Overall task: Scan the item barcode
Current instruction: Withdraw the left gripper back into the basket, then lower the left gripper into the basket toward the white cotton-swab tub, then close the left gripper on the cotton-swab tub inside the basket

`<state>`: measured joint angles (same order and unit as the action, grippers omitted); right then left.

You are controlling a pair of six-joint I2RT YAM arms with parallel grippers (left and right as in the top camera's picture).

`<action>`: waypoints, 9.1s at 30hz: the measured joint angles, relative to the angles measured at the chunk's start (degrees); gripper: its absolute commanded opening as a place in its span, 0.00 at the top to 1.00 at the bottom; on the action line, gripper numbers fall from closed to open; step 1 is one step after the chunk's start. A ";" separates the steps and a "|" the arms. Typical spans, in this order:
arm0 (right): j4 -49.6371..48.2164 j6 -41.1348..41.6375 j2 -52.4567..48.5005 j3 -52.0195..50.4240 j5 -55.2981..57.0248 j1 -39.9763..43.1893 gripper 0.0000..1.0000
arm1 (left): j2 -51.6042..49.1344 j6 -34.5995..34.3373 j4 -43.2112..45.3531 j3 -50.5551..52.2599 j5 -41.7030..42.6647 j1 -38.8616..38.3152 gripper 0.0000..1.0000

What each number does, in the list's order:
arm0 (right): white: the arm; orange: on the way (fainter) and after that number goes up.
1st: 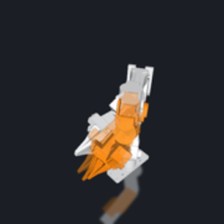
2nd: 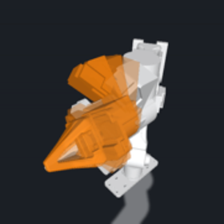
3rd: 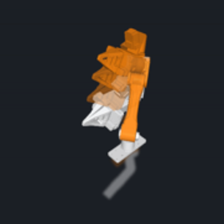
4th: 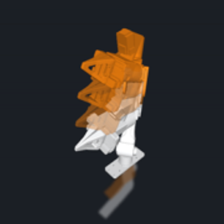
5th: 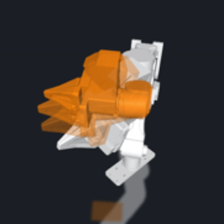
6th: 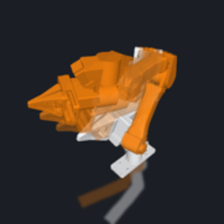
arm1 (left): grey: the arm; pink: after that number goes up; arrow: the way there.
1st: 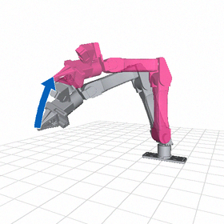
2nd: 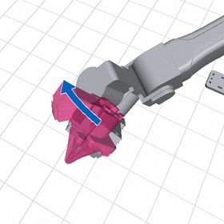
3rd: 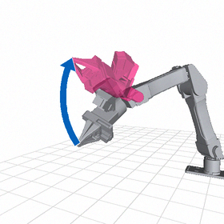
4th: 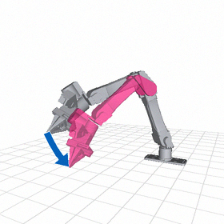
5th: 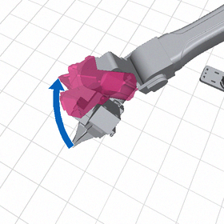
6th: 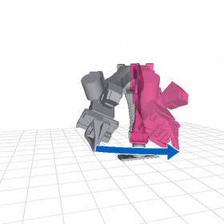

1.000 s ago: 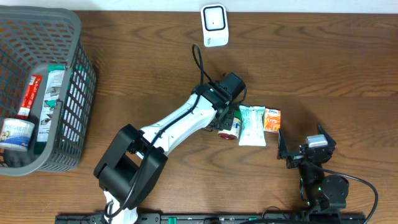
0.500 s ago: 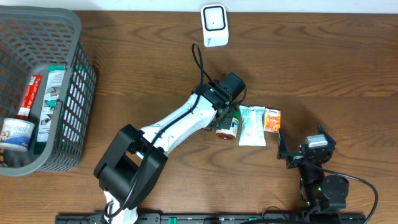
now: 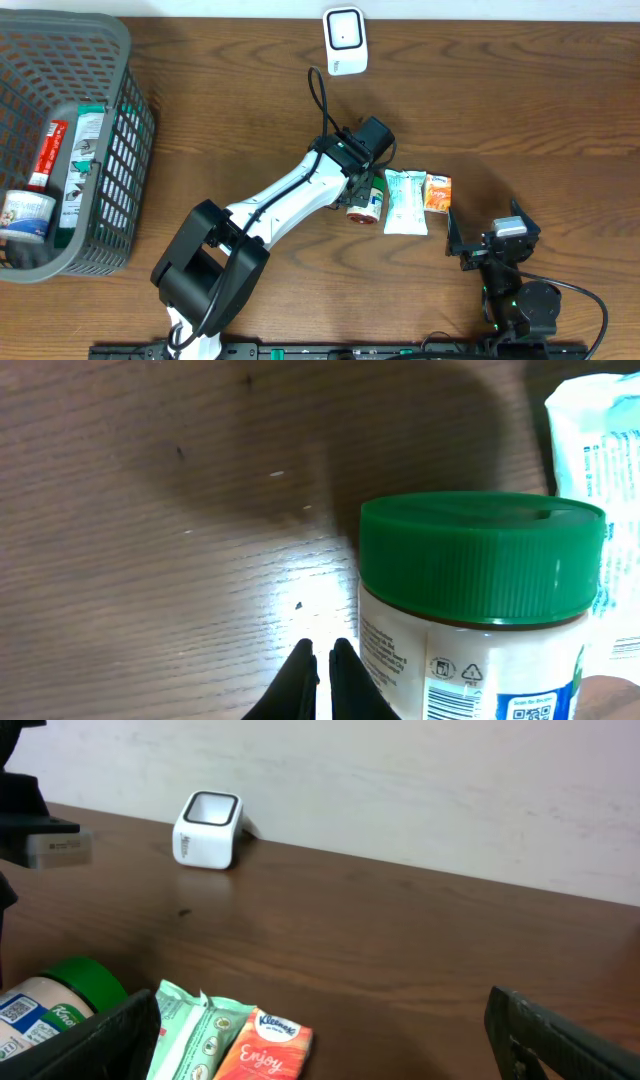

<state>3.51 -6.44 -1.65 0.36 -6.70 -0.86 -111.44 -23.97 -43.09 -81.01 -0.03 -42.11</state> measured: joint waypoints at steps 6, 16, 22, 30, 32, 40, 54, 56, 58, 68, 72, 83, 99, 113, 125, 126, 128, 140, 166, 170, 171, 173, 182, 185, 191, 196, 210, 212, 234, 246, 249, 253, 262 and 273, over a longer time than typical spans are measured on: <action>0.00 0.00 0.00 0.00 0.00 0.00 0.01 | 0.00 1.99 -7.48 -1.42 -0.09 1.57 0.93; -0.02 0.00 0.00 0.00 0.00 0.00 0.01 | 15.15 5.03 -13.66 -14.01 -0.17 16.26 0.92; 0.00 0.00 0.00 0.00 0.00 0.00 0.01 | 28.33 5.73 -13.70 -15.82 -0.55 35.39 0.92; 0.00 0.00 0.00 0.00 0.00 0.00 0.01 | 29.42 5.75 -13.94 -15.82 -0.57 61.05 0.53; 0.00 0.00 0.00 0.00 0.00 0.00 0.01 | 28.50 5.90 -13.77 -15.82 -0.72 67.28 0.45; 0.00 0.00 0.00 0.00 0.00 0.00 0.01 | 16.65 5.90 -13.22 -15.80 -0.79 80.50 0.26; 0.00 0.00 0.00 0.00 0.00 0.00 0.01 | 4.55 4.92 -11.98 -15.63 -8.07 82.90 0.09; 0.00 0.00 0.00 0.00 0.00 0.00 0.01 | 4.55 3.65 -11.13 -14.97 -8.57 82.90 0.09; 0.00 0.00 0.00 0.00 0.00 0.00 0.01 | 4.55 1.68 -10.86 -14.08 -9.62 82.90 0.08; -0.02 0.00 0.00 0.00 0.00 0.00 0.01 | 4.55 -4.57 -6.62 -8.83 -13.05 82.90 0.08; -0.02 0.00 0.00 0.00 0.00 0.00 0.01 | 4.55 -4.81 -4.76 -6.64 -14.34 82.90 0.08; 0.00 0.00 0.00 0.00 0.00 0.00 0.01 | 4.55 -4.98 -1.20 -3.10 -16.63 82.90 0.08; 0.00 0.00 0.00 0.00 0.00 0.00 0.01 | 4.57 -4.94 4.15 0.20 -19.87 82.93 0.08; 0.00 0.00 0.00 0.00 0.00 0.00 0.01 | 5.42 -4.92 3.30 3.61 -20.04 83.03 0.11; 0.00 0.00 0.00 0.00 0.00 0.00 0.01 | 7.17 -5.01 -0.42 3.65 -8.44 83.54 0.14; 0.00 0.00 0.00 0.00 0.00 0.00 0.01 | 7.37 -4.98 -0.72 3.74 -7.67 83.52 0.14; 0.00 0.00 0.00 0.00 0.00 0.00 0.01 | 7.87 -4.94 -1.60 3.91 -6.27 83.38 0.13; -0.02 0.00 0.00 0.00 0.00 0.00 0.01 | 9.40 -4.52 -0.66 4.61 -1.51 80.08 0.06; -0.02 0.00 0.00 0.00 0.02 0.00 0.01 | 23.47 7.52 1.95 0.28 -2.40 80.13 0.06; 0.00 0.00 0.00 0.00 0.00 0.00 0.01 | 21.42 11.54 2.89 0.28 -4.83 80.15 0.06; 0.00 0.00 0.00 0.00 0.00 0.00 0.01 | 20.68 12.52 3.08 0.28 -5.09 80.15 0.06; 0.00 0.00 0.00 0.00 0.00 0.00 0.01 | 18.47 15.08 3.43 0.28 -5.53 80.30 0.04; -0.02 0.00 0.00 0.00 0.00 0.00 0.01 | 7.41 21.27 3.04 0.28 -6.36 82.03 0.03; 0.00 0.00 0.00 0.00 0.00 0.00 0.01 | 5.73 21.51 3.04 0.28 -6.36 82.07 0.03; -0.02 0.00 0.00 0.00 0.00 0.00 0.01 | 4.17 21.68 2.80 0.28 -6.34 82.07 0.03; 0.00 0.00 0.00 0.00 0.00 0.00 0.01 | 2.49 21.35 2.34 0.31 -6.34 82.07 0.11; 0.00 0.00 0.00 0.00 0.00 0.00 0.01 | 8.39 20.76 2.82 0.28 -4.94 82.07 0.25; 0.00 0.00 0.00 0.00 0.00 0.00 0.01 | 12.02 20.50 3.78 0.22 -4.81 82.07 0.25; -0.02 0.00 0.00 0.00 0.00 0.00 0.01 | 48.85 13.03 -2.64 -0.81 -4.74 61.05 0.25; -0.02 0.00 0.00 0.00 0.00 0.00 0.01 | 45.81 10.01 -17.35 1.49 -6.54 38.62 0.24; -0.02 0.00 0.00 0.00 0.00 0.00 0.01 | 42.18 9.14 -17.57 2.47 -7.85 37.11 0.24; -0.02 0.00 0.00 0.00 0.00 0.00 0.01 | 40.11 8.52 -16.15 2.62 -8.87 36.81 0.18; -0.02 0.00 0.00 0.00 0.00 0.00 0.01 | 41.00 7.41 -4.31 -1.75 -11.69 42.95 0.12; 0.00 0.00 0.00 0.00 0.00 0.00 0.01 | 38.97 6.82 9.49 -3.41 -11.34 59.74 0.11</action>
<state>3.51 -6.44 -1.65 0.36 -6.70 -0.86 -72.47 -17.15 -33.61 -84.42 -11.38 17.63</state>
